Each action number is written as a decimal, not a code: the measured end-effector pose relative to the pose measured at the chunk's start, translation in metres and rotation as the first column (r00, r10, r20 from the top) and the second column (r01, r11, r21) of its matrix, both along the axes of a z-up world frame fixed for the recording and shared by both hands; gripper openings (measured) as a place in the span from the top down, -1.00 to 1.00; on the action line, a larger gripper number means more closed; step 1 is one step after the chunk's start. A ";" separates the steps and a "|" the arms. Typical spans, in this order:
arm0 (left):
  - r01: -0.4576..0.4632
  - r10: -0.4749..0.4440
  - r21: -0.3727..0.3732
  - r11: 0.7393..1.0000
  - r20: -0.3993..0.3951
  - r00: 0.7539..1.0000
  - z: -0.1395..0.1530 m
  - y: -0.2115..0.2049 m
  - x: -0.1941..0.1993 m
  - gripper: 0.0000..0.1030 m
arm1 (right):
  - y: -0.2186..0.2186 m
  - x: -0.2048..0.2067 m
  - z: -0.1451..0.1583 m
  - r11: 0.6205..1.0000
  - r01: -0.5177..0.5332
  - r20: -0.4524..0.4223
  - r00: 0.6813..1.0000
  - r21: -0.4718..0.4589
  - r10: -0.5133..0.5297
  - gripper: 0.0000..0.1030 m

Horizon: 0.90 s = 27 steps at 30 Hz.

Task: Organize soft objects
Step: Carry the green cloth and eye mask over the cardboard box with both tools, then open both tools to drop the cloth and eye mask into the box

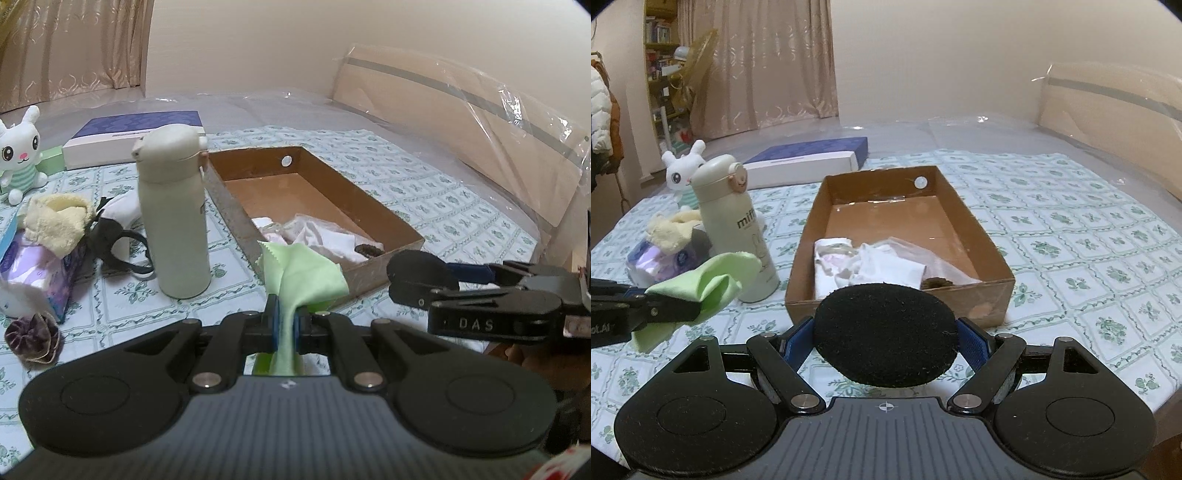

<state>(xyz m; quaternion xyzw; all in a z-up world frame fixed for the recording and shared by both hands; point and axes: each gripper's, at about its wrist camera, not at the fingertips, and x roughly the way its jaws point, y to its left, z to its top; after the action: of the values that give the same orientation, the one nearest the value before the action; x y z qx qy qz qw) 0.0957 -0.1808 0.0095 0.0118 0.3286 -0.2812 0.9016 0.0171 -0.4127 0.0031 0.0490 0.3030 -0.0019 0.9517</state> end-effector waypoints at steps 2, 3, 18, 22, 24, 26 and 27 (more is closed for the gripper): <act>-0.003 0.003 -0.003 1.000 0.001 1.000 0.000 -0.005 0.004 0.88 | -0.003 0.000 0.000 1.000 0.005 0.001 1.000 -0.001 -0.005 -0.56; -0.004 0.004 -0.006 1.000 0.000 1.000 0.000 -0.008 0.006 0.88 | -0.004 0.001 0.000 1.000 0.007 0.002 1.000 -0.002 -0.007 -0.56; -0.016 0.016 -0.026 1.000 0.000 1.000 -0.001 -0.058 0.057 0.88 | -0.043 0.039 0.015 0.999 0.042 0.062 0.997 -0.024 -0.040 -0.56; -0.025 0.025 -0.024 0.999 0.006 1.000 -0.002 -0.071 0.076 0.88 | -0.053 0.055 0.018 0.998 0.053 0.073 0.996 -0.025 -0.051 -0.56; -0.028 0.028 -0.024 0.999 0.005 1.000 -0.004 -0.078 0.085 0.88 | -0.058 0.061 0.017 0.998 0.059 0.072 0.996 -0.025 -0.057 -0.56; -0.023 0.023 -0.015 1.000 0.009 1.000 -0.006 -0.085 0.094 0.87 | -0.061 0.068 0.016 0.998 0.062 0.070 0.996 -0.025 -0.060 -0.56; -0.025 0.025 -0.011 1.000 0.013 1.000 -0.007 -0.088 0.097 0.87 | -0.063 0.070 0.015 0.998 0.063 0.070 0.996 -0.025 -0.061 -0.56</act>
<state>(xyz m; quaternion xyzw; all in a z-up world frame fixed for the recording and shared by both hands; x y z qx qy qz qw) 0.1931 -0.2692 0.0029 0.0049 0.3213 -0.2717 0.9072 0.0875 -0.4755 0.0183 0.0455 0.2681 -0.0336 0.9617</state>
